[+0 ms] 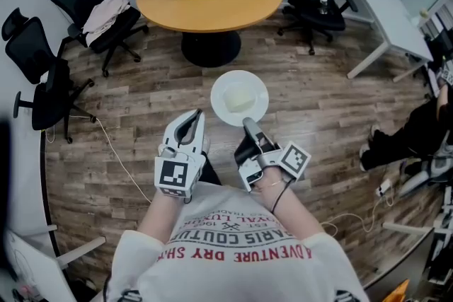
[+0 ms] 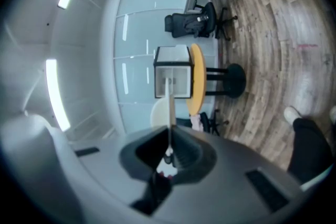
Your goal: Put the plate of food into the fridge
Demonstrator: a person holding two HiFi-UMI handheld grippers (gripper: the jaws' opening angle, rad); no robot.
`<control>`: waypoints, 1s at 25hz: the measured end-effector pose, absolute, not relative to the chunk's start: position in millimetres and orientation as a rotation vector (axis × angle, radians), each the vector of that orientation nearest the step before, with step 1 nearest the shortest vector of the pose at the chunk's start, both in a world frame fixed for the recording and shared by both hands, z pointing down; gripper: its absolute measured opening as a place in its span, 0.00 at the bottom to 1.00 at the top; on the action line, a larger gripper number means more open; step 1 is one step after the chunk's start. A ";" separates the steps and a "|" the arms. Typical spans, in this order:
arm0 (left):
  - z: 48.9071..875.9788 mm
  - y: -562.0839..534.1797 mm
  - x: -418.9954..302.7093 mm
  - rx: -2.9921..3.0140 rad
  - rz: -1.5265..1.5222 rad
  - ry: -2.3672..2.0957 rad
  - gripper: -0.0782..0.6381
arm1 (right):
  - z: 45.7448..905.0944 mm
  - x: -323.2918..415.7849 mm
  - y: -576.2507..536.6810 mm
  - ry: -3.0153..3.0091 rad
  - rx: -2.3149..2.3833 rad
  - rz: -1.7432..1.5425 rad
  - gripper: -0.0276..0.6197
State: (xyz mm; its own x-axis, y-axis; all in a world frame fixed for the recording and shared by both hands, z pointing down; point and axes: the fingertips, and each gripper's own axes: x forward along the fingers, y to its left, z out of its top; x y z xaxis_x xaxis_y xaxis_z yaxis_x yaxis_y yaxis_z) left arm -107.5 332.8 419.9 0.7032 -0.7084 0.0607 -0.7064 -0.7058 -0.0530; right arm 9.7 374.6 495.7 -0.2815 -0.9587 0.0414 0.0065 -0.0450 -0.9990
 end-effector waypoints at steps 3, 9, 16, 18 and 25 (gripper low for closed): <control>421.0 307.4 -106.4 -2.886 -0.120 1.181 0.16 | 499.0 11.6 351.6 1.367 -1.102 -1.456 0.10; 417.5 229.6 -102.7 -2.904 -0.086 1.164 0.16 | 495.7 15.6 283.6 1.357 -1.124 -1.441 0.10; 406.0 123.4 -95.5 -2.936 -0.078 1.070 0.16 | 484.8 16.5 184.2 1.327 -1.157 -1.404 0.10; 402.0 85.7 -95.7 -2.945 -0.074 1.048 0.16 | 481.1 15.6 149.1 1.314 -1.164 -1.393 0.10; 399.8 39.6 -101.5 -2.951 -0.053 1.026 0.16 | 479.6 12.7 105.6 1.314 -1.188 -1.375 0.10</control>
